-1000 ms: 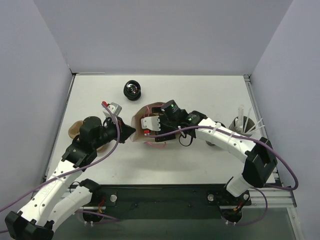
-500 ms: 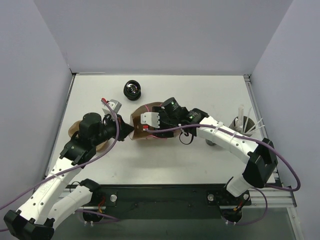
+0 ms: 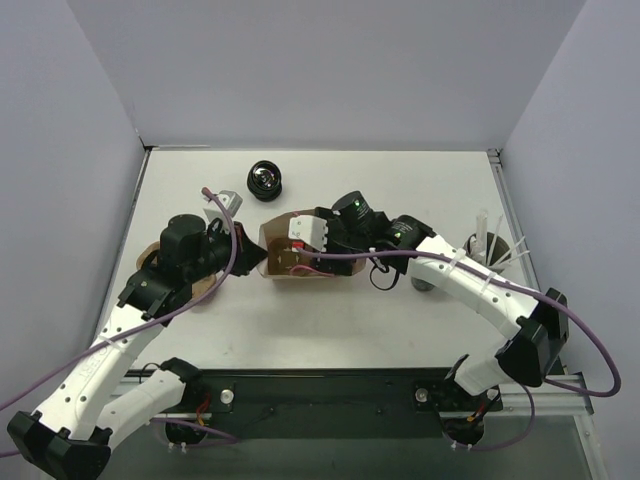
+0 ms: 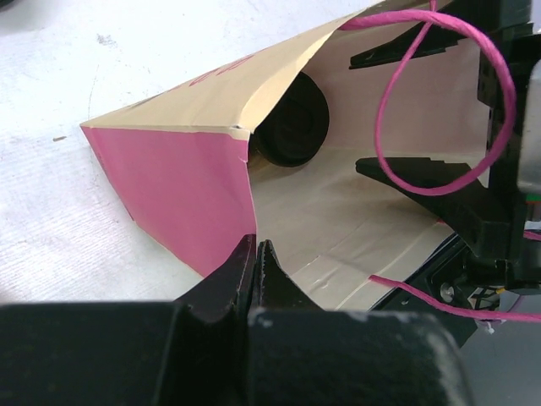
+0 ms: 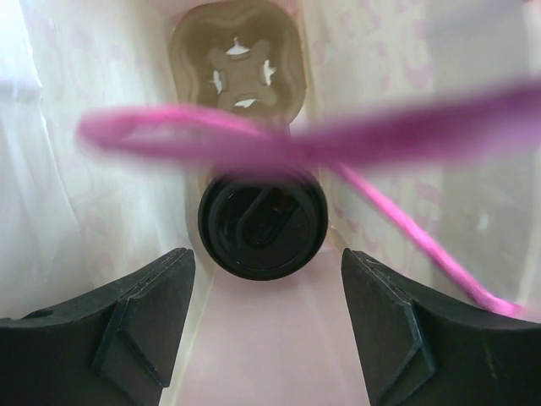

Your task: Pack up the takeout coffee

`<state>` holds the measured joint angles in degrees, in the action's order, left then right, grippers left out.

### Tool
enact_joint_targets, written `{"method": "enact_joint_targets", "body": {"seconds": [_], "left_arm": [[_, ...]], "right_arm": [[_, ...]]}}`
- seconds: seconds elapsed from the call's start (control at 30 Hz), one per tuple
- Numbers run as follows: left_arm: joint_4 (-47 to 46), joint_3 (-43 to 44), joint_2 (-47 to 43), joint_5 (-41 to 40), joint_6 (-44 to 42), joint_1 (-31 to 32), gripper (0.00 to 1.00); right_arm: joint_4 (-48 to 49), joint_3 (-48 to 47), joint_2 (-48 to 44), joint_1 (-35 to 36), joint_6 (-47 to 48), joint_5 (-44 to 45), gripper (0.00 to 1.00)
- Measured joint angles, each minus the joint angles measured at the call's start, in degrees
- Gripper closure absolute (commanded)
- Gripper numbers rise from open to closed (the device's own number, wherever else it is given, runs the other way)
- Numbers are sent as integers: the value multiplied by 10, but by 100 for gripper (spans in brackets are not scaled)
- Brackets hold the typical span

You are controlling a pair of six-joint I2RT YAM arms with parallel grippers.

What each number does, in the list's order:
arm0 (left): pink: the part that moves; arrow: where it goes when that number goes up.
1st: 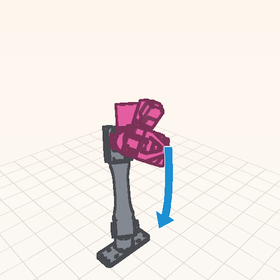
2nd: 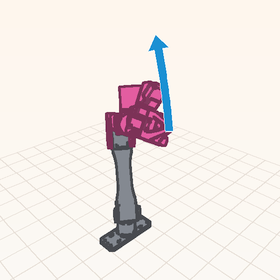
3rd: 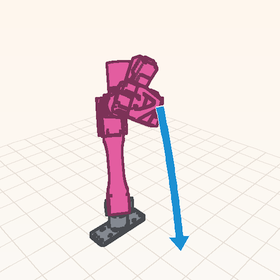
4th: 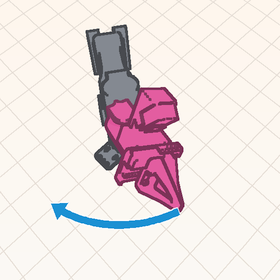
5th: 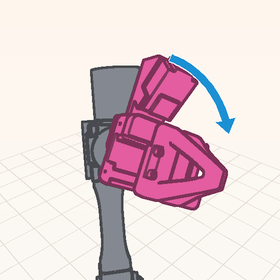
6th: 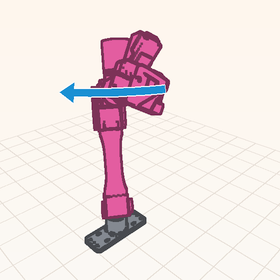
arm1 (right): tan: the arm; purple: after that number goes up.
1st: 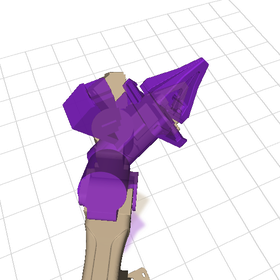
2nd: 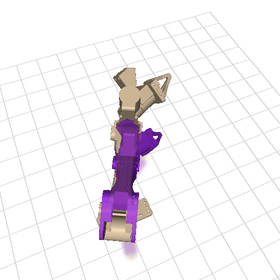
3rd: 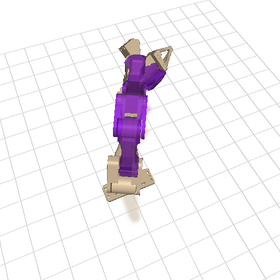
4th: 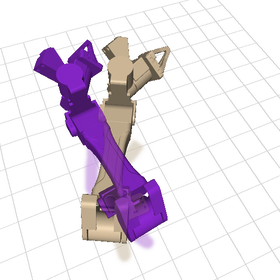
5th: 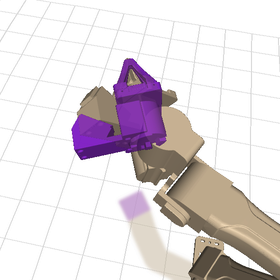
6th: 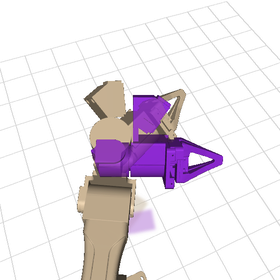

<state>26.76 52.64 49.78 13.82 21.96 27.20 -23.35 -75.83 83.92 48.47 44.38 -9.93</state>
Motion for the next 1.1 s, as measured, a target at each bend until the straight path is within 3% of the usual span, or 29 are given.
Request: {"method": "enact_joint_targets", "body": {"seconds": [0.23, 0.6, 0.87, 1.1], "left_arm": [[32, 37, 19, -2, 29, 0, 100], [65, 71, 50, -17, 47, 0, 82], [69, 80, 57, -40, 50, 0, 53], [69, 128, 87, -64, 49, -7, 44]], "right_arm": [[-15, -23, -12, -1, -42, -10, 32], [-36, -68, -30, -8, -118, -15, 37], [-77, -117, -35, -12, -188, 1, 37], [-90, -154, -42, -12, -250, 47, 39]]}}
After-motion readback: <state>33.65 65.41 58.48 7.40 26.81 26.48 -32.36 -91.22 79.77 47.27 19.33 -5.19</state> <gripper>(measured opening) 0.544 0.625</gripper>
